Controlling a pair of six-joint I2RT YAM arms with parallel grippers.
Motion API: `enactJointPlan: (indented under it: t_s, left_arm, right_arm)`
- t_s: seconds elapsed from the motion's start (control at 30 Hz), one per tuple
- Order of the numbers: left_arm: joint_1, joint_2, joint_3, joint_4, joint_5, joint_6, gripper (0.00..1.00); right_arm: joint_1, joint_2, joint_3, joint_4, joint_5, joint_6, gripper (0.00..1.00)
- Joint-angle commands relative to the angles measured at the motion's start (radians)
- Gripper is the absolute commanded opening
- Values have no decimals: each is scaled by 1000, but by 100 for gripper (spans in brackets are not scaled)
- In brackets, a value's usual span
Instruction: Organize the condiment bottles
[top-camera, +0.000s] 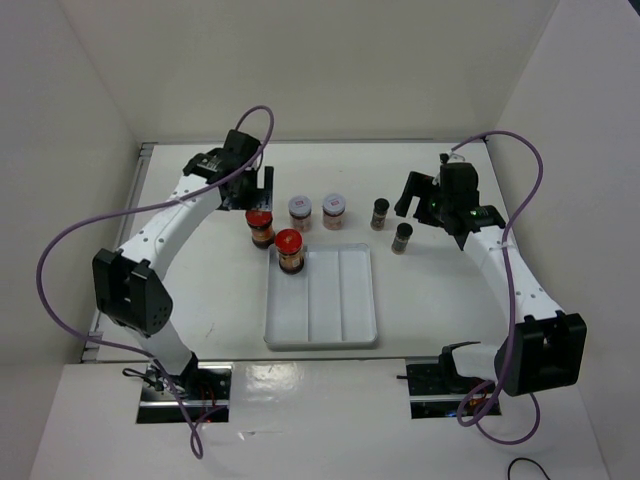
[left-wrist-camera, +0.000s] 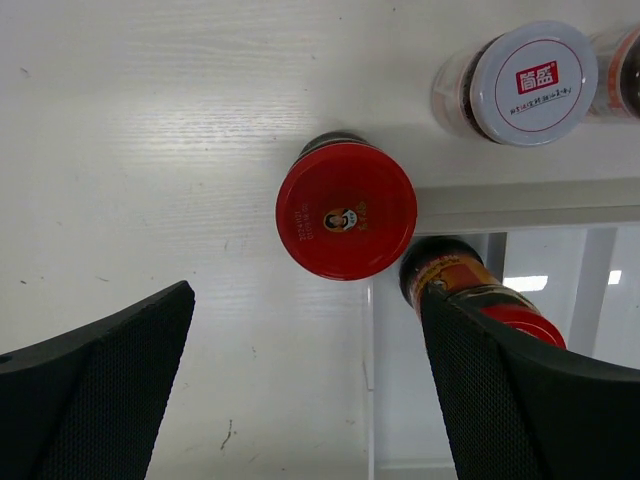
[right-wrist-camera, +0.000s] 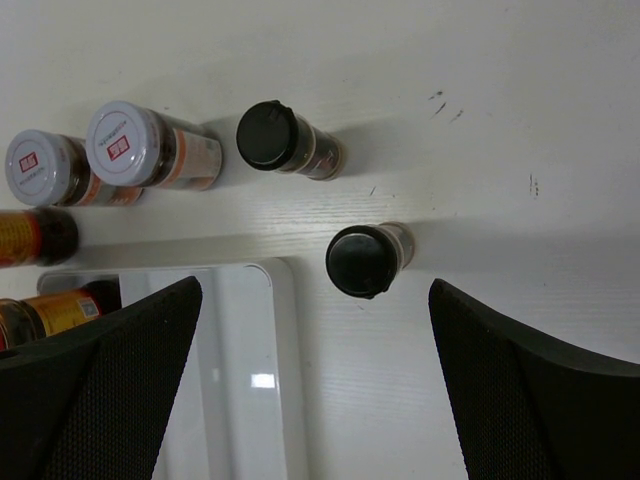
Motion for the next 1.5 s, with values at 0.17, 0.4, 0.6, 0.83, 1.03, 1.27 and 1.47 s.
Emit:
enactJointPlan:
  t_s: [0.17, 0.4, 0.6, 0.83, 1.03, 1.27, 1.47]
  left_arm:
    - [7, 52, -38, 95, 83, 43, 100]
    - [7, 101, -56, 115, 77, 41, 100]
    - [16, 135, -56, 124, 66, 41, 100]
    - [16, 166, -88, 142, 76, 41, 100]
    - [25, 177, -97, 152, 86, 41, 94]
    - [35, 177, -107, 161, 86, 41, 85]
    - [35, 186, -107, 179, 105, 41, 85]
  right_arm:
    - [9, 6, 22, -11, 1, -19, 99]
    - [9, 16, 22, -11, 1, -19, 99]
    - [9, 25, 22, -11, 1, -19, 99]
    - [9, 34, 22, -11, 1, -19, 99]
    - [9, 34, 22, -11, 10, -28, 99]
    - [9, 34, 22, -11, 10, -28, 99]
    - [9, 34, 22, -11, 10, -28, 99]
